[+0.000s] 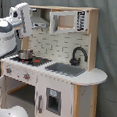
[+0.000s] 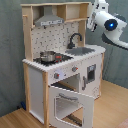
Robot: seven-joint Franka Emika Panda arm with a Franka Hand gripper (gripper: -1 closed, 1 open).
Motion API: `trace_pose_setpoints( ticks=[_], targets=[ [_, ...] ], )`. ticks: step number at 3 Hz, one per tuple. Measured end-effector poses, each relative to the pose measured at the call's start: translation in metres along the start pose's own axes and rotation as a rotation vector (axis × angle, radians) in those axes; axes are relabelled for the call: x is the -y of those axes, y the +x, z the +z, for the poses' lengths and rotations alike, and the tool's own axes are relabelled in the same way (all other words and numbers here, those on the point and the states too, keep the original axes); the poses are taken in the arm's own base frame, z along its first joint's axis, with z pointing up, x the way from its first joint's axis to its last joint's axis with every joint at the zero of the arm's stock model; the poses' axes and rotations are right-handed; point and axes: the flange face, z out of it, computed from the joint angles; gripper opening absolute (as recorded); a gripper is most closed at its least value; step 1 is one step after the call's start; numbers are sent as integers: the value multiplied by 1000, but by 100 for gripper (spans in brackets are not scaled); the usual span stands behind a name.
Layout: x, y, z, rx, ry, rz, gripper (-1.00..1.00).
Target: Play with the kitchen
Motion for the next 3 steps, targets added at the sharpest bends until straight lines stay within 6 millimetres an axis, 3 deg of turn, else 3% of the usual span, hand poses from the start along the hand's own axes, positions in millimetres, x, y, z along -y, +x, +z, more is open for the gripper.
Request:
trace_pose_setpoints(
  ticks=[2, 3],
  targets=[
    [53, 43, -97, -168, 18, -154, 100],
    [74, 41, -148, -232, 22, -228, 100]
  ],
)
